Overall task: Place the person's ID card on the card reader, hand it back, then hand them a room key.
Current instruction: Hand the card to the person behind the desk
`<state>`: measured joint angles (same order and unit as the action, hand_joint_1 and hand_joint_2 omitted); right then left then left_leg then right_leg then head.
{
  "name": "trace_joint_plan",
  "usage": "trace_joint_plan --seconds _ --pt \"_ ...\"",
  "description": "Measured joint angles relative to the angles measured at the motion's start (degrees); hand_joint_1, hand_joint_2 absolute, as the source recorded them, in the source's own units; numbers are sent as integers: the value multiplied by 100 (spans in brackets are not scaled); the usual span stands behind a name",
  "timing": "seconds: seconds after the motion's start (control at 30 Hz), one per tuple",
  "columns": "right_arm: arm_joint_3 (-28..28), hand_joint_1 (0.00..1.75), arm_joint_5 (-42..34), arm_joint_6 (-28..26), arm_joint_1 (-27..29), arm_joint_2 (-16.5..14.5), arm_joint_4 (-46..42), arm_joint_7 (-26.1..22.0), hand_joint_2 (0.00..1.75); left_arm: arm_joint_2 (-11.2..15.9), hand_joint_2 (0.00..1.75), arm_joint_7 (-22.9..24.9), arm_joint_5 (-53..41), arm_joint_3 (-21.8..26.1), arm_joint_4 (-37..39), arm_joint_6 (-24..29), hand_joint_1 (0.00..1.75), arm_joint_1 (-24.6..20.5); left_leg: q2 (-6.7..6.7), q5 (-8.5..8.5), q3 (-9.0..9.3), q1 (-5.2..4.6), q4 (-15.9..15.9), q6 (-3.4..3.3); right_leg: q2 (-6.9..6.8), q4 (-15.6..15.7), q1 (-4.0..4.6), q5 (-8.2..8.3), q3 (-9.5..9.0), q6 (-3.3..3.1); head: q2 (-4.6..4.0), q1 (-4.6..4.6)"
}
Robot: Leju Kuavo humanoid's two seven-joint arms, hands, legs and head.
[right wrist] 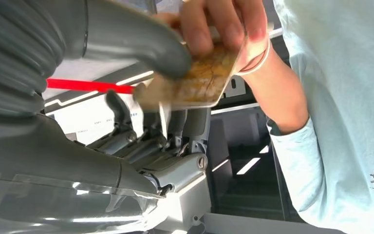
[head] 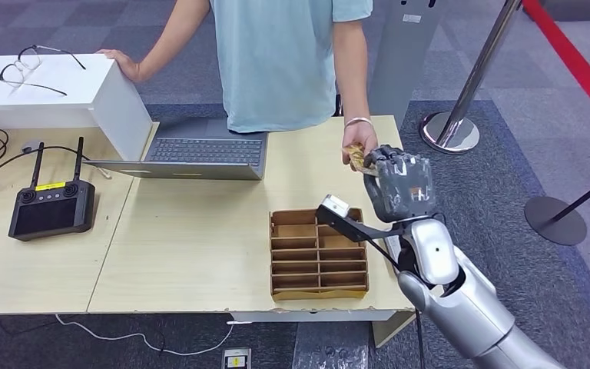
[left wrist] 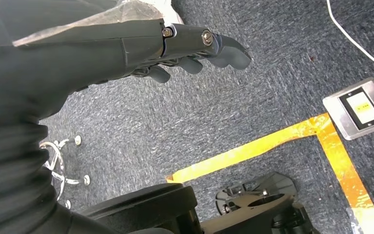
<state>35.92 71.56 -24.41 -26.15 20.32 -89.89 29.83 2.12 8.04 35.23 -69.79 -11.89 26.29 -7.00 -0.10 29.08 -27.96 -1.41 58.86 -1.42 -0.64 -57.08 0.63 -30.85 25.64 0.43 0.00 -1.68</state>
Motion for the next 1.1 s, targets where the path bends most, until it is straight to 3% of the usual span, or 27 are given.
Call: trace_joint_plan --seconds 0.07,0.13,1.1 --pt "20 11 -2 -5 1 -2 31 0 175 0 175 1 0 0 0 -2 0 0 0 0 0 0 0 0 0 0 0 0 0 0 0 1" --pt "37 0 -2 -12 2 -5 56 0 175 0 175 4 0 0 0 -2 0 0 0 0 0 0 0 0 0 0 0 0 0 0 0 1" --pt "83 0 -424 -30 139 -47 -122 66 175 -2 175 42 84 22 0 -3 0 12 0 0 1 0 0 0 0 0 0 0 0 0 0 0"
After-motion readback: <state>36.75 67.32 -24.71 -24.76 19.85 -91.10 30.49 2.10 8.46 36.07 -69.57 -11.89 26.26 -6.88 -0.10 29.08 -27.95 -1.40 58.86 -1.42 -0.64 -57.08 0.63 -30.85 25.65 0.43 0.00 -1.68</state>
